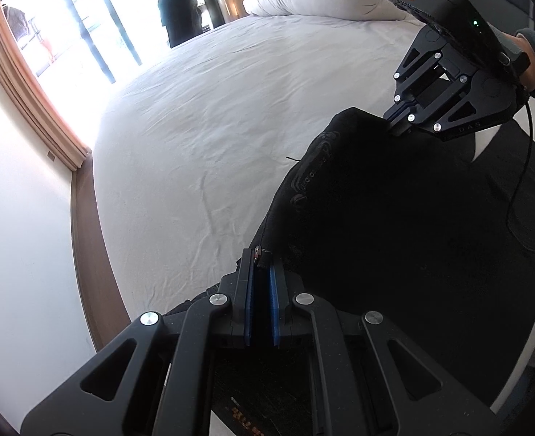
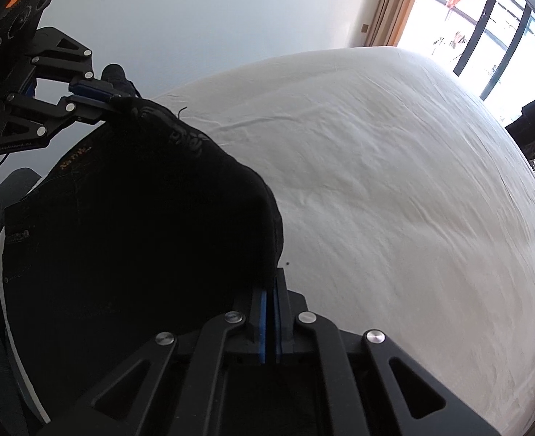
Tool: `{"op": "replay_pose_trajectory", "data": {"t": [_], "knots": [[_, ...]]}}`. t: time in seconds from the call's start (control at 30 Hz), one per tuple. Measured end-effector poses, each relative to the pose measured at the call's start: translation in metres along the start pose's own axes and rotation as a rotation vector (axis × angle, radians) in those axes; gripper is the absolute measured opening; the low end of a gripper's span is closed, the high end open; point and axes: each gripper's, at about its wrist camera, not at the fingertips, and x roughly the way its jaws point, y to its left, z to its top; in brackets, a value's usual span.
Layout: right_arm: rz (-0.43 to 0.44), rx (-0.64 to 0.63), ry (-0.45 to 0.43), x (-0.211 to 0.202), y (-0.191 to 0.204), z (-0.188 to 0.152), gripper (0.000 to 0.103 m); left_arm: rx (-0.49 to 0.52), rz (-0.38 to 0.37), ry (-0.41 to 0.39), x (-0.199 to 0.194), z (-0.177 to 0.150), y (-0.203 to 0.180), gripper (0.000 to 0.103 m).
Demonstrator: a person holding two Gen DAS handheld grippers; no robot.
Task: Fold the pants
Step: 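Lift the jeans by the waistband with both tools and fold them over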
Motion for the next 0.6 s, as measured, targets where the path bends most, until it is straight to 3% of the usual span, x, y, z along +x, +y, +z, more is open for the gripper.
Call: {"op": "replay_pose_trajectory", "data": {"t": [0.23,0.6], "knots": [[0.007,0.0,-0.018,-0.032,0.057,-0.042,0.003,0.059,-0.066,-0.009,-0.027,-0.028,-0.048,0.006],[0.005,0.058,-0.006,-0.044,0.129,-0.113,0.003,0.152,-0.099,0.077,-0.036,-0.096,-0.091,0.006]]}}
